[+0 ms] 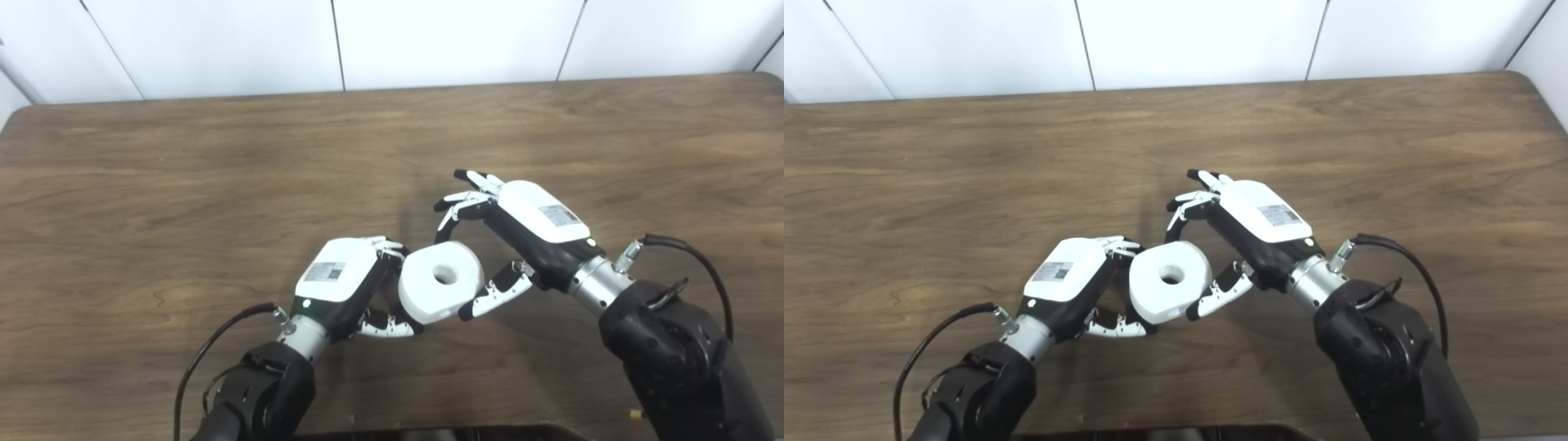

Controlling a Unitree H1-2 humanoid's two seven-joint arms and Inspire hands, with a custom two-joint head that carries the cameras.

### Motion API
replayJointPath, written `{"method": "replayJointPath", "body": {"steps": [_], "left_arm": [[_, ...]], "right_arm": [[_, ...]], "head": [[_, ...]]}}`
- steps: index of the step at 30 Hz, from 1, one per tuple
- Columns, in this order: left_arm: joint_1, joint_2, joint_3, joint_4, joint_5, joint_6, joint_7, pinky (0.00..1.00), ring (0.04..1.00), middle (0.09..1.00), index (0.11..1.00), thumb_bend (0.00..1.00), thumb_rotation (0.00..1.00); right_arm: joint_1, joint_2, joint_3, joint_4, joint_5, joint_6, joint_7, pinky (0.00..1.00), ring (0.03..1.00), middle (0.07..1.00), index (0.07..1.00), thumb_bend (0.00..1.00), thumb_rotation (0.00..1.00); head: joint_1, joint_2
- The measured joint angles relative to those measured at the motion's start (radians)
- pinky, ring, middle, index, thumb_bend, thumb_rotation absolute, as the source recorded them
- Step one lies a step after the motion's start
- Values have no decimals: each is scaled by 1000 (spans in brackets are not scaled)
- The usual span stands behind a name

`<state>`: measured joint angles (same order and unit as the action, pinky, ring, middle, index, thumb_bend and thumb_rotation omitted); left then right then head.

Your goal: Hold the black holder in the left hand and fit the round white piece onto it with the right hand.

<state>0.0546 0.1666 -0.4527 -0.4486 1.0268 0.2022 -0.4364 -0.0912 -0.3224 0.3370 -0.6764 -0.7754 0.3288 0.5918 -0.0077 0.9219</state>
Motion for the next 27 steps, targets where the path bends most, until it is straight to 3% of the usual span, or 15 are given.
{"method": "replayJointPath", "body": {"steps": [27], "left_arm": [[0, -1, 1, -2, 5, 1, 0, 840, 867, 803, 489, 515, 56]], "right_arm": [[14, 22, 28, -5, -41, -19, -21, 1000, 984, 816, 481, 526, 139]], "head": [[2, 2]]}}
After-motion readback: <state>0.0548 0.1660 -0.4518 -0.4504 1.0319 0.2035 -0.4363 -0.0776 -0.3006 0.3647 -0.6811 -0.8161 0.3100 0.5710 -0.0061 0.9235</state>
